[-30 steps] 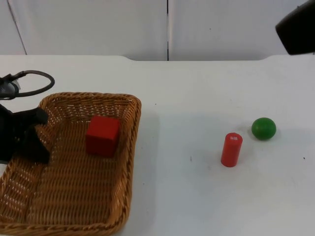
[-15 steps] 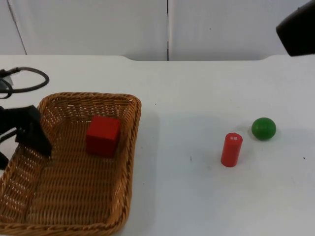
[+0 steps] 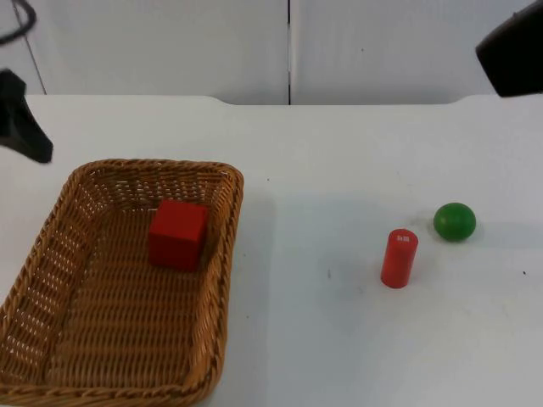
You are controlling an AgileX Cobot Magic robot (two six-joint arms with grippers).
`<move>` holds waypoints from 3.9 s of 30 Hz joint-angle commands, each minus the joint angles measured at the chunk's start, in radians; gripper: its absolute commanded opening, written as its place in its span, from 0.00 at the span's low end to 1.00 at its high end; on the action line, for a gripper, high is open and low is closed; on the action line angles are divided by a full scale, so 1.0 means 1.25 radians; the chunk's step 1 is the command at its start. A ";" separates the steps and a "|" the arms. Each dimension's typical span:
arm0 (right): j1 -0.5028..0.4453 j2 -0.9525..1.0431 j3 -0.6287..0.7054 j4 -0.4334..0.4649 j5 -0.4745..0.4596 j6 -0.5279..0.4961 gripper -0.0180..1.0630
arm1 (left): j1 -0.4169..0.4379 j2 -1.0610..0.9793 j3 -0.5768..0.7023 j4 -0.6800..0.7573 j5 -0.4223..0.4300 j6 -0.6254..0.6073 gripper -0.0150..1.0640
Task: Pick up the basket with the left hand and place the object to the left of the red cylinder into the basket with the right hand.
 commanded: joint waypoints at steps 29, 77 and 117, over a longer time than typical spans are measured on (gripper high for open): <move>-0.004 -0.004 0.001 0.003 -0.027 0.020 0.99 | -0.023 -0.452 -0.001 0.032 0.086 -0.045 0.79; -0.002 -0.167 0.252 0.007 -0.280 0.042 0.99 | -0.126 -0.938 0.144 0.125 0.191 -0.136 0.79; -0.002 -0.321 0.280 -0.022 -0.170 0.063 0.99 | -0.120 -1.268 0.365 0.465 0.316 -0.400 0.79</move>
